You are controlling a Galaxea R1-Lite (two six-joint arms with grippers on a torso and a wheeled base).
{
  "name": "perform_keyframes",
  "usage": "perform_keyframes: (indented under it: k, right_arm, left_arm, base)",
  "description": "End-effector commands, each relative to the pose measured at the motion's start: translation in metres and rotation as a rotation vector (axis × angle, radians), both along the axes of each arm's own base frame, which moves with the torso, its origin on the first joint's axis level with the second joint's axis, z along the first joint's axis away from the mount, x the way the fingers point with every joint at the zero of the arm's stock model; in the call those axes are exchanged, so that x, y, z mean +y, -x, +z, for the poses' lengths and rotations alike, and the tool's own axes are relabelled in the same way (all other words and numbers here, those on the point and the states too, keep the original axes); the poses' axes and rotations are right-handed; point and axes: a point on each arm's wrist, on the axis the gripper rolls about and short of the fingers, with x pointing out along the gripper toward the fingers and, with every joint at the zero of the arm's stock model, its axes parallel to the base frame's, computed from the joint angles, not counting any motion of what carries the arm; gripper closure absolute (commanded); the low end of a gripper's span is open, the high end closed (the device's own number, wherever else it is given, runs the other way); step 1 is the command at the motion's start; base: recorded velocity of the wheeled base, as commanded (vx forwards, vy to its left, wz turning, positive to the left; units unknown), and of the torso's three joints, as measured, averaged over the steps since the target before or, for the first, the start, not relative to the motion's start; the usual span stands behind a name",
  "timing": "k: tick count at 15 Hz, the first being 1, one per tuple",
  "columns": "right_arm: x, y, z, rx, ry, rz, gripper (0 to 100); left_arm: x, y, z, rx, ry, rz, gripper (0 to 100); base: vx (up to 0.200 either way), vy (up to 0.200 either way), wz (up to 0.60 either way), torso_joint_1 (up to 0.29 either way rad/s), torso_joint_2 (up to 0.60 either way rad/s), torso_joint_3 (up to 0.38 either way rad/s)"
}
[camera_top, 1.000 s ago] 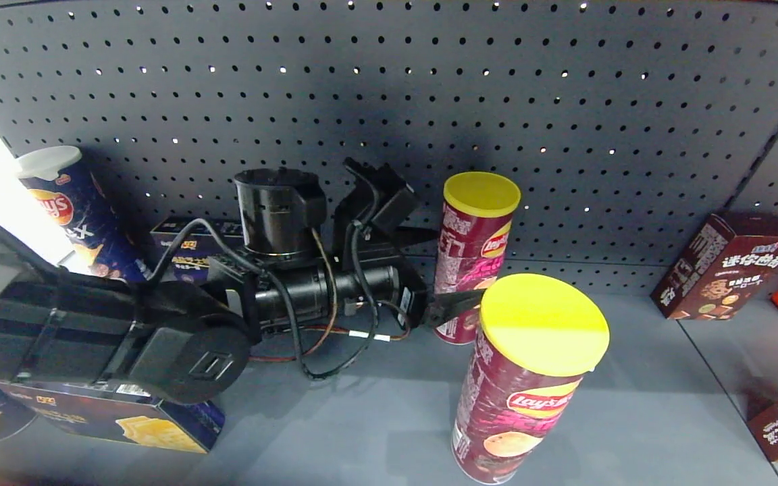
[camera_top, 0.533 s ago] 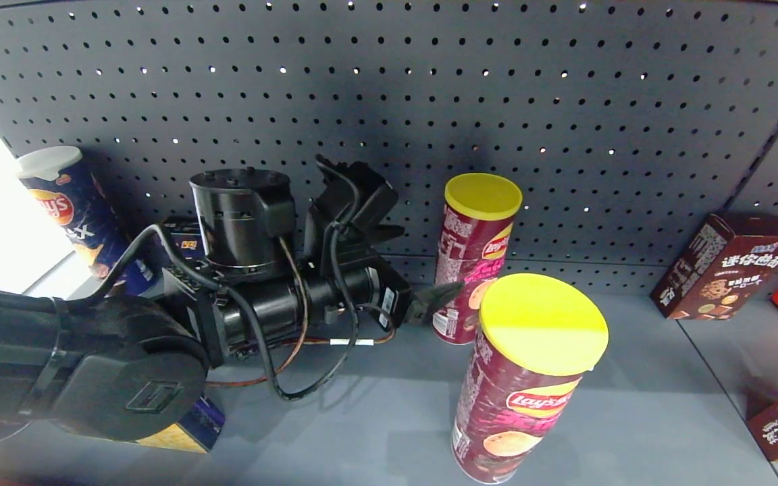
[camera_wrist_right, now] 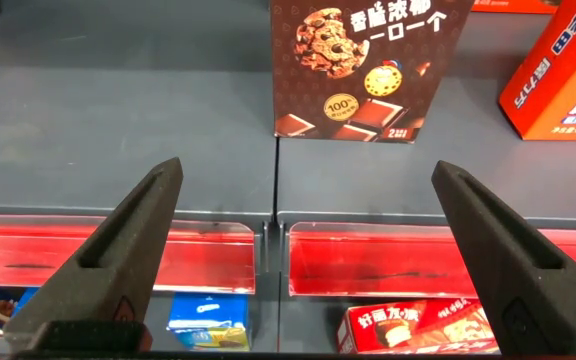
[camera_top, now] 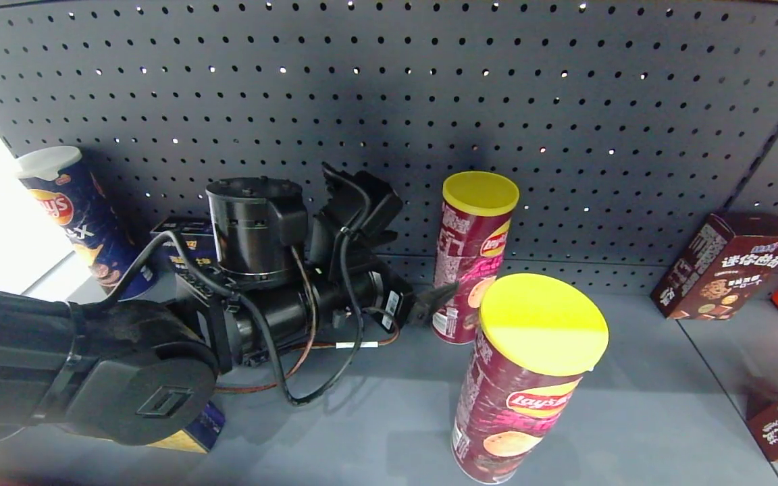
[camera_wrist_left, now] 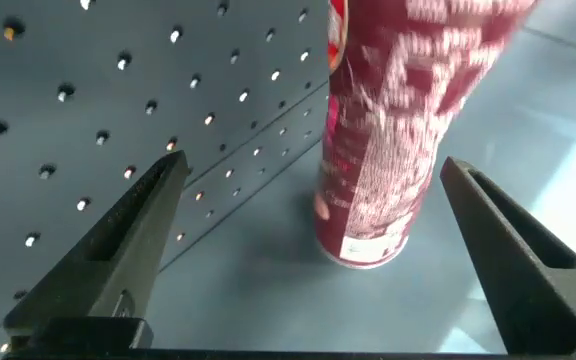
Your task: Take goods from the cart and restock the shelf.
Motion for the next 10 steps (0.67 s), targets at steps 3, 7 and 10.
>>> perform_keyframes:
  k: [3,7,10]
  right_arm:
    - [0.0000,-0.0001,-0.0001,0.002,0.000,0.000,0]
    - [0.0000,-0.0001,-0.0001,0.002,0.000,0.000,0]
    - [0.0000,-0.0001,-0.0001,0.002,0.000,0.000,0]
  left_arm:
    - [0.0023,-0.0020,-0.0034,0.008,-0.010,0.029,0]
    - [0.0078,-0.0060,-0.0024,0.004,-0.010,0.068,0]
    - [0.0075,-0.0073,-0.0018,0.000,-0.011,0.090,0]
  base:
    - [0.000,0.000,0.00,0.000,0.00,0.000]
    - [0.000,0.000,0.00,0.000,0.00,0.000]
    - [0.000,0.000,0.00,0.000,0.00,0.000]
